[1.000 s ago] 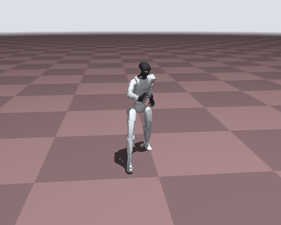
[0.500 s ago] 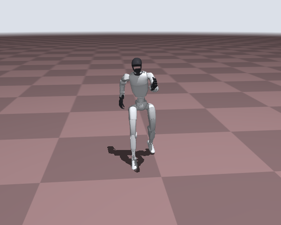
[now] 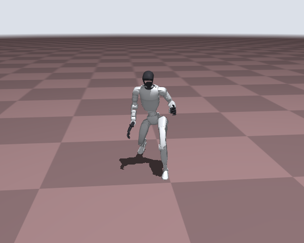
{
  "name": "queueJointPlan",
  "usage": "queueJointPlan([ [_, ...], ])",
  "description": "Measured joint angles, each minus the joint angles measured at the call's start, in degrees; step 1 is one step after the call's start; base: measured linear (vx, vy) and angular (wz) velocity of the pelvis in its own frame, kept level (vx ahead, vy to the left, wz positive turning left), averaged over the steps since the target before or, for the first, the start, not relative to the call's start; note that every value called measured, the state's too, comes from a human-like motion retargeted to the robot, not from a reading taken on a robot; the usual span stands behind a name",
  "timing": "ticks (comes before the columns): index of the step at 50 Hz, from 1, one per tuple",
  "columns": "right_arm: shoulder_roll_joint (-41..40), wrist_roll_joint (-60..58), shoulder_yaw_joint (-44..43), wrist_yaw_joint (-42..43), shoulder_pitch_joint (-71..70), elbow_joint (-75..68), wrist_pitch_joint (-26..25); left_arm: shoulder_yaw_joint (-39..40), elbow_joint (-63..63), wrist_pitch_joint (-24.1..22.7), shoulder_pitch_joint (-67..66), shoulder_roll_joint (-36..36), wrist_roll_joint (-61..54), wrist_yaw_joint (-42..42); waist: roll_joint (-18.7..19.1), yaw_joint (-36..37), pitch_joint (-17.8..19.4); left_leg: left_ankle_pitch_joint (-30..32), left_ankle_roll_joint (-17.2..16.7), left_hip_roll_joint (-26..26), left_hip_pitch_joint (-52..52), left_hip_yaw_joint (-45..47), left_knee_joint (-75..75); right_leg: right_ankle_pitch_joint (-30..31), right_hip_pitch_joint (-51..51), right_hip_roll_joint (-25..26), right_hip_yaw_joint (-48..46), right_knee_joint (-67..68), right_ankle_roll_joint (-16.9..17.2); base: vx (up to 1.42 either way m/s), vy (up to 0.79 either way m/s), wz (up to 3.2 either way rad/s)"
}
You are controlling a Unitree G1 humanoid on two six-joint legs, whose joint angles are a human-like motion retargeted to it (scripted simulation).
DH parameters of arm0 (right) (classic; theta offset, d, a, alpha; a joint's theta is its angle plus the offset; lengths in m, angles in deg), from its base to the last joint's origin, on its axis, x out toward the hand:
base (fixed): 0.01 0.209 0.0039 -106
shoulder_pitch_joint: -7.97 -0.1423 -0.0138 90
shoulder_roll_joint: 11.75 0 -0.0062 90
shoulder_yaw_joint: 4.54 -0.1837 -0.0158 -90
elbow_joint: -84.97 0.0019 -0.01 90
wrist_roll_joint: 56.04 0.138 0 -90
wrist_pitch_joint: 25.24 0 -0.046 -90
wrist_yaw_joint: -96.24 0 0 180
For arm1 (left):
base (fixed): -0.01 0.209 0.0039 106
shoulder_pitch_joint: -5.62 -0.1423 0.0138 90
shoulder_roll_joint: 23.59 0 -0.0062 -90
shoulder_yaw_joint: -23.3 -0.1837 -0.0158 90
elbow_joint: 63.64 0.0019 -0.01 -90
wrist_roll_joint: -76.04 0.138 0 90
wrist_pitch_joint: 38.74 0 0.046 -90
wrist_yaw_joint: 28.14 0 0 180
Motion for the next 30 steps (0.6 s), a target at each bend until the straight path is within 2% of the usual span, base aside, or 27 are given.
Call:
queueJointPlan([
  [3, 1.58, -5.75, 2.84, 3.3, -1.86, 21.09, 4.48, -3.94, 12.53, 3.55, -21.65, 3.15, 3.65, 4.36, 3.94, 9.29, -4.67, 9.21, -2.29, 0.03, 12.93, -2.25, -21.59, 25.23, -2.28, 8.01, 1.8, -6.84, 2.76, 0.51, -0.03, -0.44],
  [4, 2.41, -6.59, 3.72, 4.9, -3.59, 26.12, 5.11, -5.71, 17.83, 5.07, -26.65, 3.17, 4.04, 6.12, 5.62, 12.21, -6.43, 15.05, -3.83, 0.46, 18.99, -3.59, -32.09, 30.42, -2.64, 11.39, 1.66, -9.35, 4.11, 0.48, -0.09, -0.53],
  [5, 3.31, -7.22, 4.64, 6.46, -5.73, 30.5, 5.47, -7.44, 23.36, 6.62, -31.11, 2.91, 4.03, 7.9, 7.37, 14.89, -8.26, 21.77, -5.56, 1.04, 25.44, -5.06, -43.42, 34.09, -2.88, 14.93, 1.32, -11.82, 5.42, 0.41, -0.06, -0.06],
  [6, 4.03, -6.61, 5.4, 8.12, -8.8, 33.55, 6.38, -8.84, 28.8, 7.89, -34.6, 2.23, 4.25, 9.99, 9.06, 15.51, -10.82, 27.07, -6.35, 1.88, 29.57, -6.03, -52.25, 34.05, -3.76, 18.77, -0.58, -14.0, 5.44, 0.34, -0.04, 0.43],
  [7, 4.72, -6.17, 6.21, 9.53, -12.23, 36.23, 7.22, -10.21, 34.1, 9.04, -37.89, 1.43, 4.94, 12.24, 10.27, 15.77, -13.1, 30.39, -6.88, 2.44, 32.92, -6.4, -58.99, 33.81, -4.95, 21.92, -2.41, -16.02, 5.45, 0.26, -0.03, 0.98],
  [8, 5.34, -6.06, 7.1, 10.44, -16.34, 38.18, 7.92, -11.53, 39.13, 9.98, -40.77, 0.43, 6.58, 14.78, 10.55, 15.3, -14.82, 29.72, -6.88, 2.41, 34.69, -5.56, -61.52, 33.17, -6.72, 23.69, -4.07, -17.72, 5.45, 0.23, -0.1, 1.13],
  [11, 7.2, -7.85, 9.84, 11.82, -33.6, 40.0, 7.34, -15.74, 54.34, 11.3, -45.39, -1.96, 14.85, 22.35, 10.27, 11.82, -15.49, 21.02, -6.88, 0.56, 40.78, -4.29, -61.69, 30.63, -12.0, 25.79, -5.39, -22.49, 5.45, 0.21, -0.17, 1.39],
  [15, 11.84, -8.87, 10.97, 14.39, -52.97, 42.98, 4.9, -19.57, 68.37, 13.44, -46.19, -3.53, 25.46, 27.87, 10.38, 5.57, -12.32, 10.56, -4.98, -3.62, 45.92, -7.02, -51.59, 21.41, -22.03, 24.75, -2.66, -23.51, 5.14, 0.09, -0.1, 2.1],
  [17, 15.34, -9.8, 11.18, 15.51, -58.95, 46.66, 4.17, -17.41, 71.04, 14.75, -45.89, -3.54, 25.48, 29.44, 11.31, 3.4, -10.55, 6.85, -4.18, -3.71, 47.33, -8.7, -43.72, 18.33, -27.76, 23.38, -2.14, -23.25, 5.02, 0.04, -0.13, 2.13],
  [18, 17.23, -10.54, 11.47, 15.77, -61.55, 48.59, 3.78, -15.56, 71.37, 15.18, -45.87, -3.41, 23.89, 30.1, 11.94, 2.53, -9.65, 5.31, -3.9, -3.44, 48.07, -9.59, -39.48, 18.05, -30.57, 22.19, -2.89, -22.84, 5.23, 0.04, -0.13, 1.95],
  [20, 21.45, -11.54, 11.73, 16.17, -65.4, 53.15, 2.36, -11.07, 70.03, 17.28, -46.2, -2.84, 18.96, 30.49, 13.73, 1.6, -8.69, 1.52, -3.48, -1.37, 48.92, -10.93, -30.41, 22.69, -36.92, 19.97, -6.59, -19.28, 5.45, 0.02, -0.12, 1.69],
  [22, 25.06, -12.67, 11.6, 16.0, -68.91, 57.6, 2.43, -6.38, 67.27, 18.15, -45.37, -1.21, 12.46, 29.25, 16.33, 1.13, -7.64, -8.65, -1.49, 2.34, 49.52, -11.54, -23.53, 23.38, -46.48, 17.61, -10.03, -3.59, 4.37, -0.04, -0.05, 1.32],
  [25, 28.36, -17.77, 9.26, 14.92, -70.75, 63.47, 2.26, 0.23, 64.52, 19.25, -39.92, 4.07, 2.88, 24.74, 20.69, -0.5, -1.98, -30.57, 3.1, 7.28, 51.33, -15.77, -17.41, 13.71, -57.94, 14.54, -12.7, 24.52, 2.19, -0.15, -0.07, 0.98],
  [27, 28.85, -23.25, 7.19, 13.39, -66.3, 65.86, 0.81, 1.96, 63.84, 19.89, -32.4, 9.75, -1.61, 18.04, 23.16, -1.61, 1.99, -35.29, 8.54, 10.14, 43.76, -18.87, -4.88, 13.79, -62.41, 15.12, -13.88, 30.45, -1.57, -0.3, -0.06, 0.47],
  [28, 28.91, -25.12, 5.61, 13.62, -61.41, 66.29, 0.8, 1.5, 62.95, 19.78, -29.26, 12.45, -1.66, 16.53, 23.57, -2.41, 3.86, -34.81, 9.11, 10.68, 40.75, -19.99, 0.02, 13.1, -63.05, 14.46, -14.61, 32.16, -3.05, -0.24, -0.06, 0.14],
  [30, 27.33, -25.95, 3.55, 11.28, -50.06, 65.31, 1.25, -2.02, 59.53, 17.69, -22.9, 16.11, 0.08, 12.45, 23.32, -1.42, 5.6, -34.31, 9.64, 12.01, 37.01, -19.31, 3.08, 15.09, -66.32, 16.48, -14.16, 31.61, -4.49, -0.17, -0.05, -0.53],
])
